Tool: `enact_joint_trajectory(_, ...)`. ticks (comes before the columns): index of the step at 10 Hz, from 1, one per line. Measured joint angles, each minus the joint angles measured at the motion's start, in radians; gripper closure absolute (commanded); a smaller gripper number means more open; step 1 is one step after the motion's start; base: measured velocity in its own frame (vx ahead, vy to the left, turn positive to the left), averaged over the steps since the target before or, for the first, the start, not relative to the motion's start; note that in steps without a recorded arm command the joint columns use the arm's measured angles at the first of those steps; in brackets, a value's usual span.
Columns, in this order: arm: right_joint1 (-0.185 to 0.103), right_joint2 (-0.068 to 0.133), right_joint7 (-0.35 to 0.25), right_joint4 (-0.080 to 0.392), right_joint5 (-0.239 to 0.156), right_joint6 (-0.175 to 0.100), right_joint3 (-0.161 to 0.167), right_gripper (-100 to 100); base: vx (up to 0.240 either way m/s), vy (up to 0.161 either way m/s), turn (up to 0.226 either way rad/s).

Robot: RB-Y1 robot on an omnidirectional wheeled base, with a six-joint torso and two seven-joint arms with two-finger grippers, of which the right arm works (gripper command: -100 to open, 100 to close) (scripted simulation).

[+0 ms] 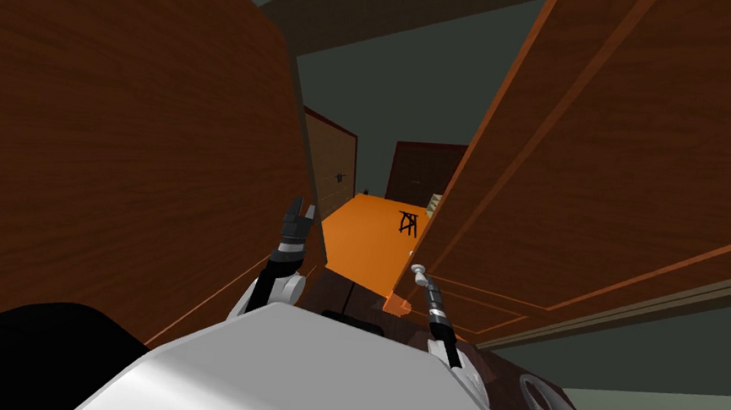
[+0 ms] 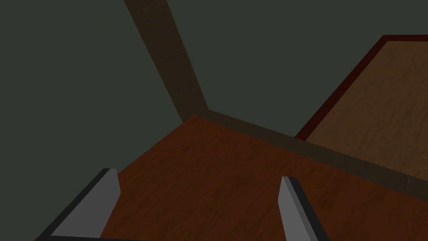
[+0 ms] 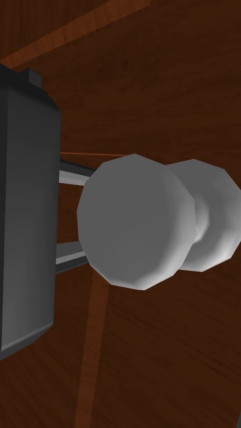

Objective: Pull the door open

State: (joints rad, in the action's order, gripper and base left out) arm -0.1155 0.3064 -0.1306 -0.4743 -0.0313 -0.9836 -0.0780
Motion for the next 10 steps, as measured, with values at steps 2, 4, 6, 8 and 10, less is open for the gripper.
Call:
enact_joint_trajectory(2,0.11,-0.013,0.001,-0.213,0.001,0.118,0.001,100,-0.019,0.003,-0.028)
enact_joint_trajectory(4,0.063,-0.012,0.002,-0.152,0.001,0.087,0.0,100,-0.005,-0.008,0.02)
enact_joint_trajectory(6,0.034,-0.004,-0.035,-0.086,-0.013,0.042,0.01,100,-0.004,-0.007,0.025)
enact_joint_trajectory(8,0.055,-0.011,-0.039,-0.136,-0.015,0.071,0.011,100,-0.005,-0.006,-0.001)
enact_joint_trajectory(10,0.062,-0.002,-0.079,-0.143,-0.028,0.073,0.023,100,-0.02,-0.016,0.028)
